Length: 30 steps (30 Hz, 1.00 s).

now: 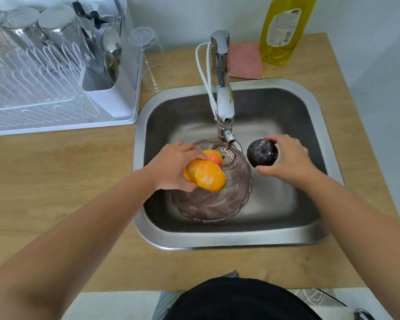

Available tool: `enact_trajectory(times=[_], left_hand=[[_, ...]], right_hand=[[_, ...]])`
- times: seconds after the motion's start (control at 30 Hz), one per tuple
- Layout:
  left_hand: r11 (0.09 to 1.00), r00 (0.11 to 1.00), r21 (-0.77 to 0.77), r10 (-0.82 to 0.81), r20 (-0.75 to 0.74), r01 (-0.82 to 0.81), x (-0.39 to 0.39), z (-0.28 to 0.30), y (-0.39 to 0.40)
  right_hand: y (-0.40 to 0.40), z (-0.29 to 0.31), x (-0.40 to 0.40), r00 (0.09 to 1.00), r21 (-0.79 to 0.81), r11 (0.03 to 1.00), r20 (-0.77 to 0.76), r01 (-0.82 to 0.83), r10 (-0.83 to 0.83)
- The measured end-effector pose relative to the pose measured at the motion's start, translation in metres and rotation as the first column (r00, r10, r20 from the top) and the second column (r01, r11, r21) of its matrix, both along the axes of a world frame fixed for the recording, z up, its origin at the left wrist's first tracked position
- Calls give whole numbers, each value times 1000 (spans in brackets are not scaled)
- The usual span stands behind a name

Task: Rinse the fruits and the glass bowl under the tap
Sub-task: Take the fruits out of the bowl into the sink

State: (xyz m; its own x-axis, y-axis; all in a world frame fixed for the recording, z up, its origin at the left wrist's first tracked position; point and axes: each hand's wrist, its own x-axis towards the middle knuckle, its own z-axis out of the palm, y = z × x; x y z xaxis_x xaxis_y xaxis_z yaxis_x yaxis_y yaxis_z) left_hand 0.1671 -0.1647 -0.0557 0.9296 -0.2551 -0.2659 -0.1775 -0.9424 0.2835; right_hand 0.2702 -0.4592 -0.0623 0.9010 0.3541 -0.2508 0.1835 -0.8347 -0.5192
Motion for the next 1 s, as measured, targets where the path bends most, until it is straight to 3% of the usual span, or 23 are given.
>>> enact_trajectory(times=[0.13,0.27,0.47,0.7,1.0], left_hand=[[960,969,-174,235,71,-220,42,11,-21],[891,921,-247,388,-23,-381,84,-7,-54],[924,930,-123,368,19,-363,128,-46,-97],[950,950,-24,310,-37,-311,148,-65,-123],[940,948,-124,309,-79,-317,140,-73,-120]], right_hand=[[-15,2,14,990,-8,993,-80,119,-119],[-12,-9,9,969,-17,978,-134,209,-209],[-3,-29,2,932,3,947,-178,321,-315],[-2,-50,3,906,9,918,-170,396,-389],[0,-57,1,913,2,925,-161,379,-374]])
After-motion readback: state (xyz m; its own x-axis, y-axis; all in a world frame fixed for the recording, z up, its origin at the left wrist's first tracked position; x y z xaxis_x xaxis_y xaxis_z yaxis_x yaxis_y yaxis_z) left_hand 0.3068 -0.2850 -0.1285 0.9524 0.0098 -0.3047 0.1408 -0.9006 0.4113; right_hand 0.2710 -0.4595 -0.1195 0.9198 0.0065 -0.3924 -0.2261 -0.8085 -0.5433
